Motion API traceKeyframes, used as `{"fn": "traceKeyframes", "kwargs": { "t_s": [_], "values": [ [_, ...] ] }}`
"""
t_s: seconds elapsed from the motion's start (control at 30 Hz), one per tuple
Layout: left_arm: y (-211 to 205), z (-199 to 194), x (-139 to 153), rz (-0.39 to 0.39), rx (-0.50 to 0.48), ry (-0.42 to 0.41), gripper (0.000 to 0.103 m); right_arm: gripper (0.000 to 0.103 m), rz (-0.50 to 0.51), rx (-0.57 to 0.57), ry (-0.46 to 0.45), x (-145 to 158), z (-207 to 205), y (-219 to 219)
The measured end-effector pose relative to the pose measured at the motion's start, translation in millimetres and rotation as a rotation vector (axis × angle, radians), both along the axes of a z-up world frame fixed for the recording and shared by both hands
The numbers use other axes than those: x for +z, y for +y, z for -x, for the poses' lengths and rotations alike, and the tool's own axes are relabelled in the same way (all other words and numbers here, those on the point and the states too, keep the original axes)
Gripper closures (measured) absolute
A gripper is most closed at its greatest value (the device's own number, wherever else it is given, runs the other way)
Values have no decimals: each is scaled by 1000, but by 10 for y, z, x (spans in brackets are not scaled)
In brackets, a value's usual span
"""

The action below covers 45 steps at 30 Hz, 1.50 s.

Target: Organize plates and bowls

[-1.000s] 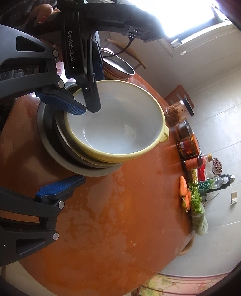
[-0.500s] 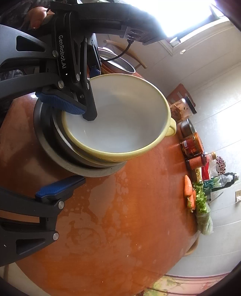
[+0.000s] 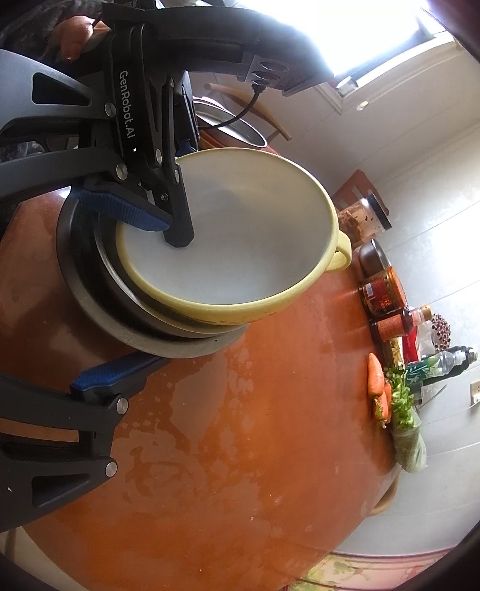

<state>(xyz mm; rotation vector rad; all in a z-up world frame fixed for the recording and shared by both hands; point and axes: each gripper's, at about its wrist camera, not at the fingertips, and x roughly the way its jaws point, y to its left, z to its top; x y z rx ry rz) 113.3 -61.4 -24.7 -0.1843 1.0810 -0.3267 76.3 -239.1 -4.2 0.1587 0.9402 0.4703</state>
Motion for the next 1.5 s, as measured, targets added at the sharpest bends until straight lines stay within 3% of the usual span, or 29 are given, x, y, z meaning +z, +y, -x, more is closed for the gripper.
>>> {"fn": "traceKeyframes", "kwargs": {
  "t_s": [1.5],
  "values": [
    [259, 197, 266, 3, 48, -56, 41, 39, 38, 52, -69, 215, 64, 259]
  ]
}}
